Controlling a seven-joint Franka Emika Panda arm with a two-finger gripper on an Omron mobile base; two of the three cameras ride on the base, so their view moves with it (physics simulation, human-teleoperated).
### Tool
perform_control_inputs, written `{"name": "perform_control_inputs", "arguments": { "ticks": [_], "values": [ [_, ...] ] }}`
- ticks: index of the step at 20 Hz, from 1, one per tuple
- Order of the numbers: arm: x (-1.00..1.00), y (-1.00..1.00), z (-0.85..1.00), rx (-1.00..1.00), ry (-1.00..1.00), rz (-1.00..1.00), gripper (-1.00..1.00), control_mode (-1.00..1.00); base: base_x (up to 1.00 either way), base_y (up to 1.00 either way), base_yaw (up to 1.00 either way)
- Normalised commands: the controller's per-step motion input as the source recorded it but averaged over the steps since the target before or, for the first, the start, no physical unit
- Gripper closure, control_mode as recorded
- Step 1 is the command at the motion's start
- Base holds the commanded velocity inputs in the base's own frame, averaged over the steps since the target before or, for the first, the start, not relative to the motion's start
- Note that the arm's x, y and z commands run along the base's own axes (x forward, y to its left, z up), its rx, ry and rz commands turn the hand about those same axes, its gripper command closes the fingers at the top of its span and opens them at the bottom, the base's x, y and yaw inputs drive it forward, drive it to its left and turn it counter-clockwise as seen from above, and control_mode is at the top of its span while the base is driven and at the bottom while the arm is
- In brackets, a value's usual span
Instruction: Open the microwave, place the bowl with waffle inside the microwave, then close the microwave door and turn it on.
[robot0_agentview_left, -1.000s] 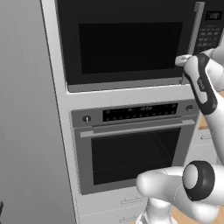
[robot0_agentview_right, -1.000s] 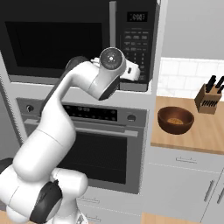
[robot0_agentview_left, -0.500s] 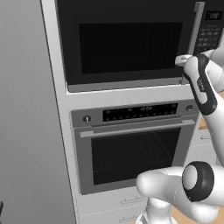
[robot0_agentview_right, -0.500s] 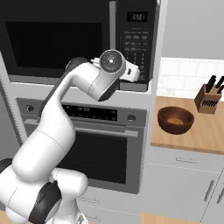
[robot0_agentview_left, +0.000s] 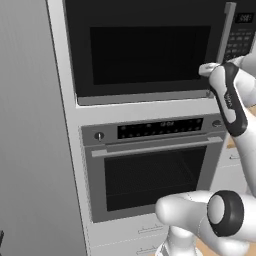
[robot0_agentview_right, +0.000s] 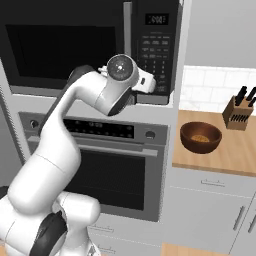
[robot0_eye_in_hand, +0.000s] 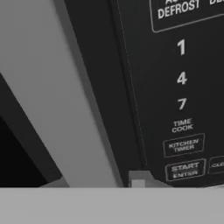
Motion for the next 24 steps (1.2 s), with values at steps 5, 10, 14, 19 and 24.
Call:
{"name": "perform_control_inputs", "arguments": {
  "ticks": [5,10,14,19,24],
  "values": [
    [-1.0,0.11,0.04,0.0,0.0,-0.19,1.0,-1.0,0.0,0.0,0.0],
    [-1.0,0.01,0.03,0.0,0.04,-0.26,1.0,-1.0,0.0,0.0,0.0],
    [-1.0,0.09,0.0,-0.01,0.03,-0.27,1.0,-1.0,0.0,0.0,0.0],
    [-1.0,0.25,0.0,-0.06,-0.09,-0.31,1.0,-1.0,0.0,0.0,0.0],
    [-1.0,0.38,0.0,-0.12,-0.24,-0.3,1.0,-1.0,0.0,0.0,0.0]
  ]
}}
